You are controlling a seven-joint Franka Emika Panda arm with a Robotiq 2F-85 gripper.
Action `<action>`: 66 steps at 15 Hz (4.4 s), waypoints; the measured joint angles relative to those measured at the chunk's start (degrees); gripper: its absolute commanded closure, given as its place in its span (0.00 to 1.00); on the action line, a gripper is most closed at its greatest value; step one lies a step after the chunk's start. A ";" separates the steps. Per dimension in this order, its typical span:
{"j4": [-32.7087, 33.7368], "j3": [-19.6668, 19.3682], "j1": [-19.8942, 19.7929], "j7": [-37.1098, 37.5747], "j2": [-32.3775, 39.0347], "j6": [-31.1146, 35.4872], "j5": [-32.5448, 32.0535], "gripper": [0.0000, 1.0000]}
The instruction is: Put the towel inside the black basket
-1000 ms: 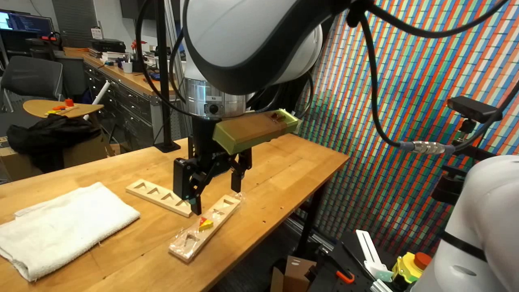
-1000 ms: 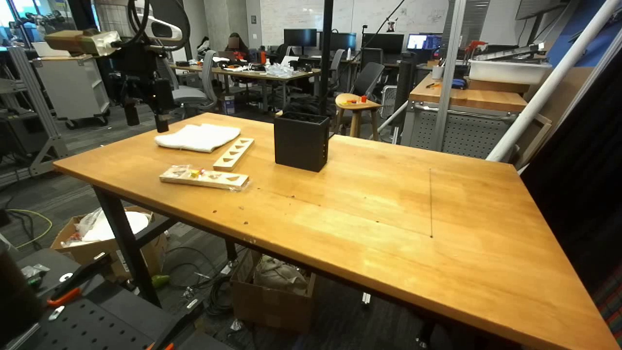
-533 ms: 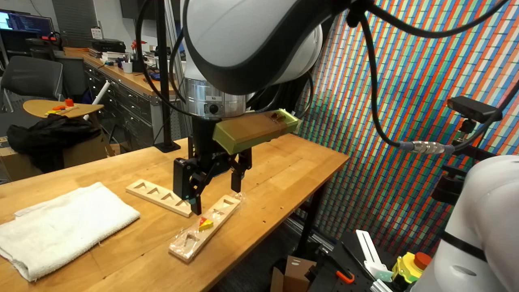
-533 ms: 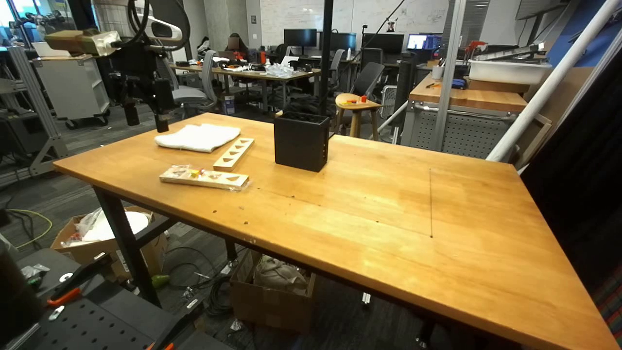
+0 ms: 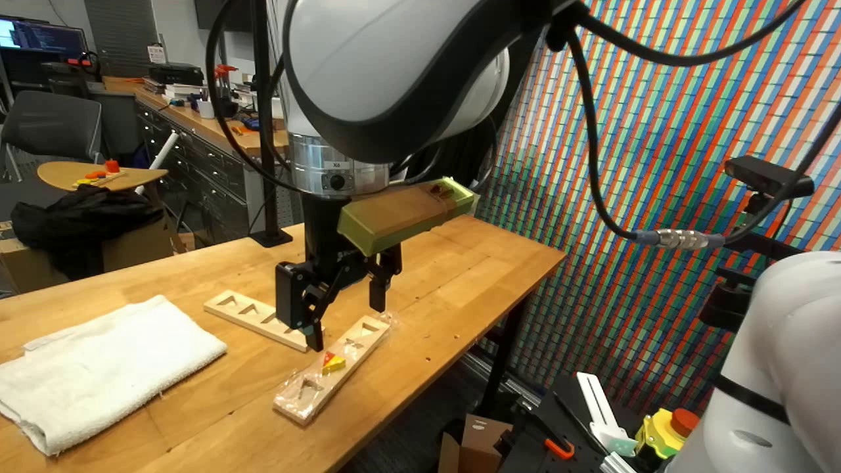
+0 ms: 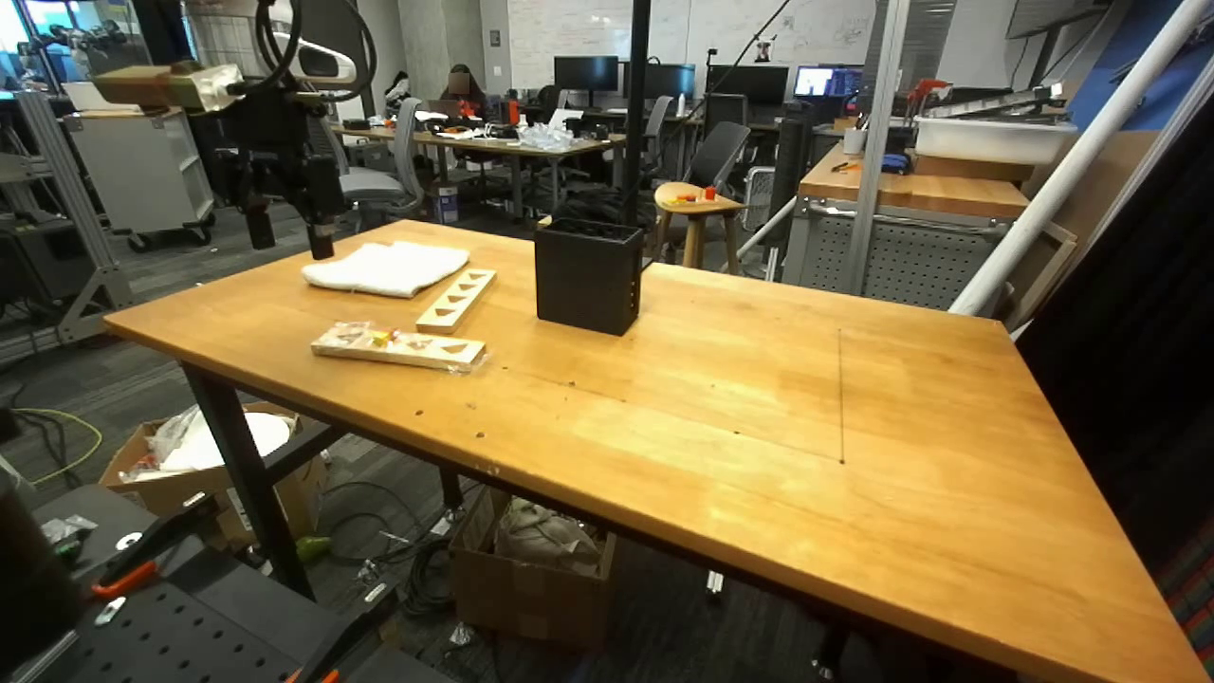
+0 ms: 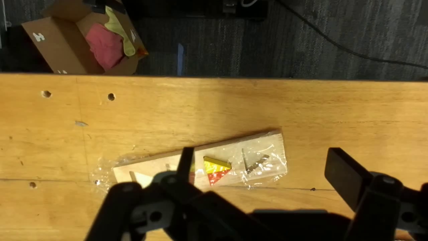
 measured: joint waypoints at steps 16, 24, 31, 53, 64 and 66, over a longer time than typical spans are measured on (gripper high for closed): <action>32.25 1.66 6.27 2.89 26.94 1.26 -19.17 0.00; 51.41 -2.95 11.17 1.05 43.70 1.34 -22.59 0.00; 66.43 -4.38 12.09 -5.20 59.08 1.87 -19.70 0.00; 75.40 -4.12 14.22 -9.16 67.00 -3.68 -12.50 0.97; 69.95 -5.02 13.16 -9.08 59.49 -8.07 -12.88 0.97; 67.04 -5.41 11.98 -9.22 56.28 -8.41 -12.92 0.97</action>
